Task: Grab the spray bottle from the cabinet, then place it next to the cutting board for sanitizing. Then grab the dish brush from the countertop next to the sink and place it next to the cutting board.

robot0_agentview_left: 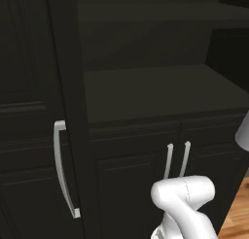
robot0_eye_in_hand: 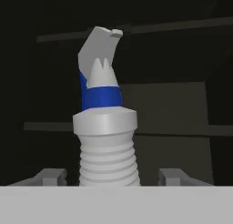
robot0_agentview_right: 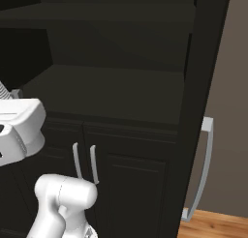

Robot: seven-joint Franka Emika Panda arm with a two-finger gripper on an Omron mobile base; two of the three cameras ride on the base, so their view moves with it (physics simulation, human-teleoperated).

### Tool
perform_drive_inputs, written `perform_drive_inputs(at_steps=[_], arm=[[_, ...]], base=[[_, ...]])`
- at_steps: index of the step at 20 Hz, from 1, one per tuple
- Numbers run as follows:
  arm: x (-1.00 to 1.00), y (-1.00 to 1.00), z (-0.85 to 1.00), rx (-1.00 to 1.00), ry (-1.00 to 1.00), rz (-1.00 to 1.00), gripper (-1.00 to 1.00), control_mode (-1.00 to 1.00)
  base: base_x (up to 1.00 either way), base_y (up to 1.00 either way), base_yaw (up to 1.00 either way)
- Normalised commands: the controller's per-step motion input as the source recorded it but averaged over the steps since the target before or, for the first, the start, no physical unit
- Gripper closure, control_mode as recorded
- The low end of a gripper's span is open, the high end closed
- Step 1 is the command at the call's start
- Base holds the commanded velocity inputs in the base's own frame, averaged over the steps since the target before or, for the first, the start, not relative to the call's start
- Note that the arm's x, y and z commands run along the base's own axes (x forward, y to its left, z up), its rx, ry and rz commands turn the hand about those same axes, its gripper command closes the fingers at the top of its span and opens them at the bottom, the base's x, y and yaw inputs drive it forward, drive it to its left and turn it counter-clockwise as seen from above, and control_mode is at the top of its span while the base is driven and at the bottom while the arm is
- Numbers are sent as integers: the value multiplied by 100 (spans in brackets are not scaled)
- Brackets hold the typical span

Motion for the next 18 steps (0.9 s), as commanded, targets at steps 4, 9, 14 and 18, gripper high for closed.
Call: perform_drive_inputs(at_steps=[4,9,14,18], arm=[[-2,0,-27,0,0,0,100,100],[0,0,0,0,0,0,100,100],[0,0,0,0,0,0,100,100],[0,0,0,0,0,0,100,100]], base=[[-15,0,0],[-73,0,0],[-42,23,-14],[-16,25,-40]])
